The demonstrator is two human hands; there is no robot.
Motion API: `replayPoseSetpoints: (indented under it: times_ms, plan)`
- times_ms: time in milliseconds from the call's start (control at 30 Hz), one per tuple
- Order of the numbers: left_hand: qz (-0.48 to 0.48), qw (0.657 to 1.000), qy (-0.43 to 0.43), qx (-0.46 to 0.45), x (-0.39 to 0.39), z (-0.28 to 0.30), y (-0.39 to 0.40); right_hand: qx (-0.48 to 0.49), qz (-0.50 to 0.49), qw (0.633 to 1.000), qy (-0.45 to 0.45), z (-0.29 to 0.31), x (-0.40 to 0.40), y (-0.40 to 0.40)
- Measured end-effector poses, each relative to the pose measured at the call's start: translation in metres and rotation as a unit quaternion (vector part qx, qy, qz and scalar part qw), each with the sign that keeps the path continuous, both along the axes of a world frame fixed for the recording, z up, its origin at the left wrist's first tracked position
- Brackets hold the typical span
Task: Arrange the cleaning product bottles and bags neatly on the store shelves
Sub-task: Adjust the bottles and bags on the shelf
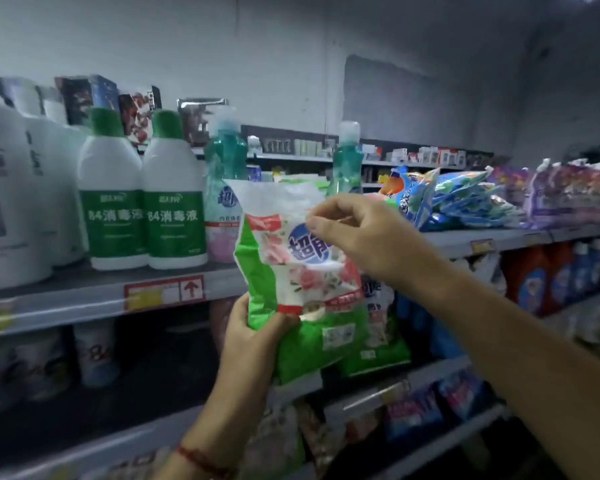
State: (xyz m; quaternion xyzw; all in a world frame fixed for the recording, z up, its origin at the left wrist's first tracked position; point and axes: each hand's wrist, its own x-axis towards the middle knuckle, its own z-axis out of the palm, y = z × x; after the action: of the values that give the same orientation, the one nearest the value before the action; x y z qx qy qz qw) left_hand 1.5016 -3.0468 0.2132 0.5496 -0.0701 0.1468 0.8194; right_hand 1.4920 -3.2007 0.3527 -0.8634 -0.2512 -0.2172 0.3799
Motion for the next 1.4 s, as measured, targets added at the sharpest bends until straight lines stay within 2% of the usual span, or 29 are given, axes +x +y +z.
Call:
replayPoseSetpoints:
  times_ms: [67, 100, 167, 200, 267, 300, 333, 433, 567, 667, 733, 800, 900, 1067, 1233, 1333, 1400]
  plan:
    - [-0.021, 0.999, 0.041, -0.027, -0.015, -0.024, 0.012, 0.065, -0.034, 0.997, 0.028, -0.038, -0.003, -0.012]
    - [-0.03, 0.997, 0.065, -0.038, -0.025, -0.036, 0.018, 0.101, -0.056, 0.99, 0.077, -0.063, -0.003, -0.018]
    - [-0.048, 0.991, 0.112, -0.049, -0.044, -0.061, 0.031, 0.178, -0.051, 0.952, 0.245, -0.112, -0.011, -0.018]
    - [-0.063, 0.988, 0.134, -0.047, -0.052, -0.074, 0.037, 0.229, -0.016, 0.91, 0.346, -0.14, -0.015, -0.017]
    - [-0.089, 0.982, 0.164, -0.035, -0.069, -0.099, 0.046, 0.331, 0.049, 0.795, 0.506, -0.186, -0.037, -0.008]
    - [-0.095, 0.979, 0.177, -0.029, -0.078, -0.113, 0.051, 0.363, 0.062, 0.756, 0.54, -0.205, -0.047, -0.003]
    - [-0.097, 0.976, 0.191, -0.027, -0.089, -0.124, 0.055, 0.374, 0.066, 0.741, 0.554, -0.223, -0.057, 0.002]
    - [-0.109, 0.966, 0.235, -0.016, -0.122, -0.153, 0.067, 0.35, 0.05, 0.759, 0.547, -0.261, -0.078, 0.014]
    - [-0.043, 0.943, 0.331, 0.007, -0.143, -0.179, 0.073, 0.255, 0.043, 0.83, 0.494, -0.273, -0.096, 0.034]
    - [-0.077, 0.916, 0.385, -0.084, -0.158, -0.187, 0.067, 0.123, 0.017, 0.883, 0.453, -0.267, -0.106, 0.048]
    - [-0.103, 0.904, 0.394, -0.128, -0.166, -0.193, 0.066, 0.046, -0.001, 0.896, 0.441, -0.26, -0.117, 0.054]
    - [-0.111, 0.894, 0.404, -0.16, -0.167, -0.201, 0.066, 0.009, 0.001, 0.905, 0.425, -0.254, -0.128, 0.059]
    - [-0.107, 0.895, 0.395, -0.177, -0.167, -0.206, 0.065, -0.022, -0.006, 0.914, 0.405, -0.248, -0.139, 0.061]
    - [-0.108, 0.893, 0.386, -0.207, -0.17, -0.216, 0.066, -0.003, 0.008, 0.912, 0.41, -0.252, -0.14, 0.057]
    - [-0.107, 0.897, 0.391, -0.178, -0.173, -0.215, 0.061, 0.001, 0.025, 0.907, 0.421, -0.259, -0.142, 0.049]
    - [-0.08, 0.911, 0.385, -0.123, -0.173, -0.211, 0.061, 0.069, 0.036, 0.887, 0.455, -0.273, -0.138, 0.04]
    - [-0.046, 0.932, 0.354, -0.055, -0.171, -0.204, 0.062, 0.177, 0.025, 0.845, 0.504, -0.291, -0.135, 0.035]
